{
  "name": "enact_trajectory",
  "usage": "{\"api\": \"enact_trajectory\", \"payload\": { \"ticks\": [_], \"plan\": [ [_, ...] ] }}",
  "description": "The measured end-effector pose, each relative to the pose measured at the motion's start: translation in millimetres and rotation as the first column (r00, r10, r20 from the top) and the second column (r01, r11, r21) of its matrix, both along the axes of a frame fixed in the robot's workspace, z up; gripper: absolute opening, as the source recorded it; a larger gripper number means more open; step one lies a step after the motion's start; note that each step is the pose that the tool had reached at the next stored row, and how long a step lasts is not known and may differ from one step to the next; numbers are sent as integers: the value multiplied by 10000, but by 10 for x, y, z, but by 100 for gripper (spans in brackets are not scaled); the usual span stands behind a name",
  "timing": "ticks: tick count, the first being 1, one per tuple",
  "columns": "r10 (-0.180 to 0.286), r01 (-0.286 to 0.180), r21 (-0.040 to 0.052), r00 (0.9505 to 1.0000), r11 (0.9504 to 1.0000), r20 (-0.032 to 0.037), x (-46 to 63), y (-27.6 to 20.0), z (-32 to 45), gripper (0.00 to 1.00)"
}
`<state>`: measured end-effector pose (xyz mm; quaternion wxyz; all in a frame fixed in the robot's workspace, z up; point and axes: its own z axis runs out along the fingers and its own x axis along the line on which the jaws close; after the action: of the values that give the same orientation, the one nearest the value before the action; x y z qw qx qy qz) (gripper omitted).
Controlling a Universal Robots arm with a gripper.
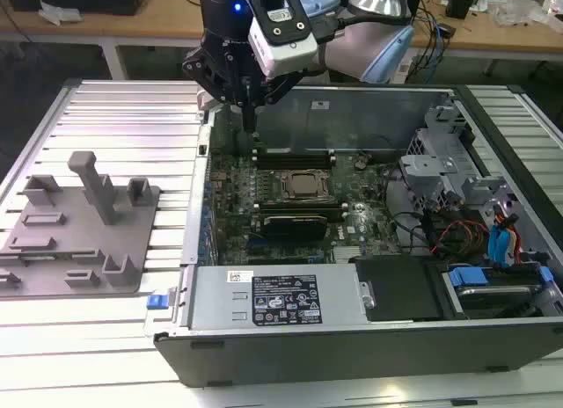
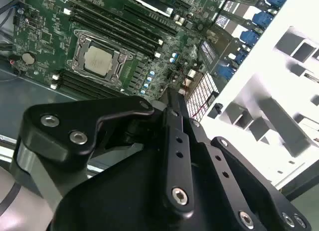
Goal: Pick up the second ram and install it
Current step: 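Reach for the second ram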
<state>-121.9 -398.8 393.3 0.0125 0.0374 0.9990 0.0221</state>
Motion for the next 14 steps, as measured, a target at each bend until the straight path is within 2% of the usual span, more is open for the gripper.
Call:
{"api": "enact_trajectory", "payload": {
  "ticks": [10,14],
  "plan": [
    [-1,1,-1,10000,10000,-1,-6,0,0,8],
    [0,0,0,10000,10000,0,-59,0,0,8]
  ]
}}
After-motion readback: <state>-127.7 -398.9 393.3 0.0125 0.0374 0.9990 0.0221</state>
